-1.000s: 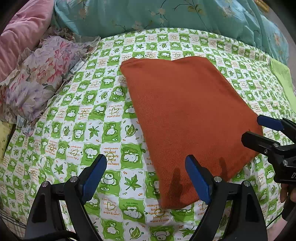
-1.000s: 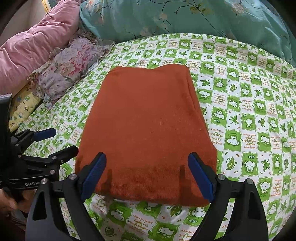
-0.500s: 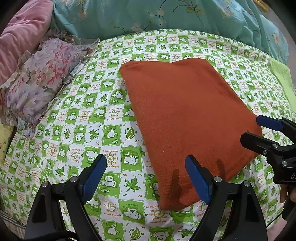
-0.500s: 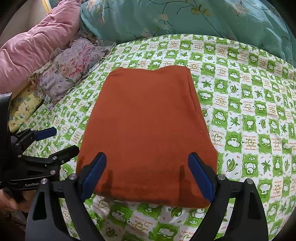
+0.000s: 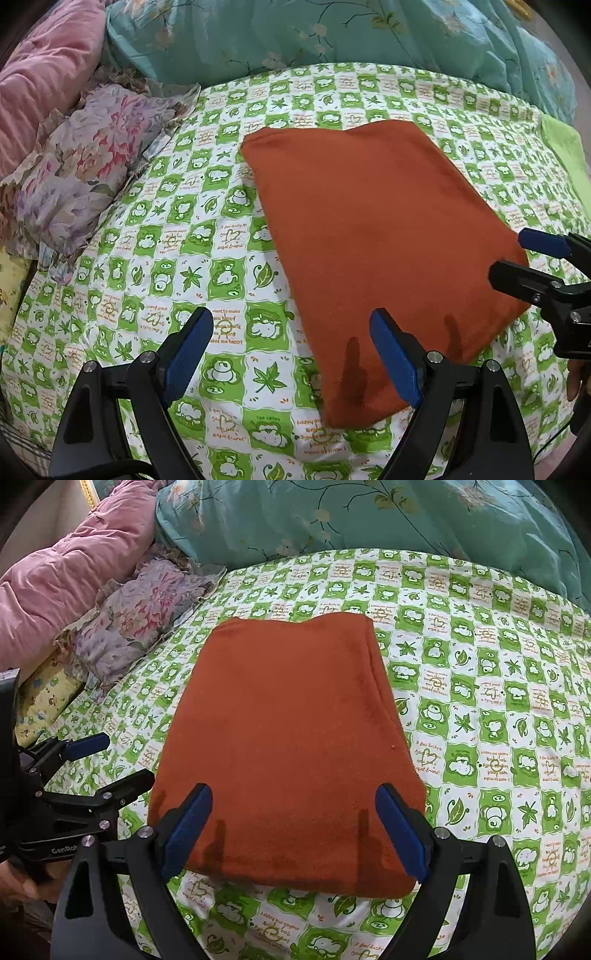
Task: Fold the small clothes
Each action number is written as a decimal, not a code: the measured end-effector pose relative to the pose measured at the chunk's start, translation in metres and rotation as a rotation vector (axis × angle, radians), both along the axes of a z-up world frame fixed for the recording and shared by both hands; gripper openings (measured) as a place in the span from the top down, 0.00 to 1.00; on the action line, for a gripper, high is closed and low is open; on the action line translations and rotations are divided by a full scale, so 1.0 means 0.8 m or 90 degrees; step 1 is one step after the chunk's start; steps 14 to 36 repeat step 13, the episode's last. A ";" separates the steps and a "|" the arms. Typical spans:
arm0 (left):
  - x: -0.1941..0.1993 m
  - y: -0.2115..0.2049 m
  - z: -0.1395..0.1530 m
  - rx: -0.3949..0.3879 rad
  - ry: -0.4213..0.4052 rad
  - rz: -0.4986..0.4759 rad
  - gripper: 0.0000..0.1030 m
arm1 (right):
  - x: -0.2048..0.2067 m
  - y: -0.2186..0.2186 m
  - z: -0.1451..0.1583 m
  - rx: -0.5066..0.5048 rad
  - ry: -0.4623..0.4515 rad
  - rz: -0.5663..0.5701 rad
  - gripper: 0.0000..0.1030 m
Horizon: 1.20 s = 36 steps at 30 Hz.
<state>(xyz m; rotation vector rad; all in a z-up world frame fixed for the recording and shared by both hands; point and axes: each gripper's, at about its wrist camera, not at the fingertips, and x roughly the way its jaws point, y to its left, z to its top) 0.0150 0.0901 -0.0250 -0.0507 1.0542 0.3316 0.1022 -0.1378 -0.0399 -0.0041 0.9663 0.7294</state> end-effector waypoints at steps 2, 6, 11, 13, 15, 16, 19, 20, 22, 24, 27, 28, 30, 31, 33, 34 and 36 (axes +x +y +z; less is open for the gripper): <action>0.001 0.006 0.000 -0.008 0.000 0.008 0.15 | 0.001 -0.001 0.000 0.002 0.000 -0.003 0.13; 0.004 0.013 0.000 -0.003 0.001 0.014 0.15 | 0.004 0.000 0.001 0.005 -0.003 -0.006 0.13; 0.004 0.013 0.005 0.007 -0.005 0.017 0.15 | 0.005 0.001 0.002 0.005 -0.007 -0.005 0.13; 0.002 0.012 0.007 0.003 -0.006 0.016 0.15 | 0.005 0.001 0.003 0.006 -0.007 -0.007 0.13; 0.002 0.012 0.007 0.003 -0.006 0.016 0.15 | 0.005 0.001 0.003 0.006 -0.007 -0.007 0.13; 0.002 0.012 0.007 0.003 -0.006 0.016 0.15 | 0.005 0.001 0.003 0.006 -0.007 -0.007 0.13; 0.002 0.012 0.007 0.003 -0.006 0.016 0.15 | 0.005 0.001 0.003 0.006 -0.007 -0.007 0.13; 0.002 0.012 0.007 0.003 -0.006 0.016 0.15 | 0.005 0.001 0.003 0.006 -0.007 -0.007 0.13; 0.002 0.012 0.007 0.003 -0.006 0.016 0.15 | 0.005 0.001 0.003 0.006 -0.007 -0.007 0.13; 0.002 0.012 0.007 0.003 -0.006 0.016 0.15 | 0.005 0.001 0.003 0.006 -0.007 -0.007 0.13; 0.002 0.012 0.007 0.003 -0.006 0.016 0.15 | 0.005 0.001 0.003 0.006 -0.007 -0.007 0.13; 0.002 0.012 0.007 0.003 -0.006 0.016 0.15 | 0.005 0.001 0.003 0.006 -0.007 -0.007 0.13; 0.002 0.012 0.007 0.003 -0.006 0.016 0.15 | 0.005 0.001 0.003 0.006 -0.007 -0.007 0.13; 0.002 0.012 0.007 0.003 -0.006 0.016 0.15 | 0.005 0.001 0.003 0.006 -0.007 -0.007 0.13; 0.002 0.012 0.007 0.003 -0.006 0.016 0.15 | 0.005 0.001 0.003 0.006 -0.007 -0.007 0.13; 0.002 0.012 0.007 0.003 -0.006 0.016 0.15 | 0.005 0.001 0.003 0.006 -0.007 -0.007 0.13; 0.002 0.012 0.007 0.003 -0.006 0.016 0.15 | 0.005 0.001 0.003 0.006 -0.007 -0.007 0.13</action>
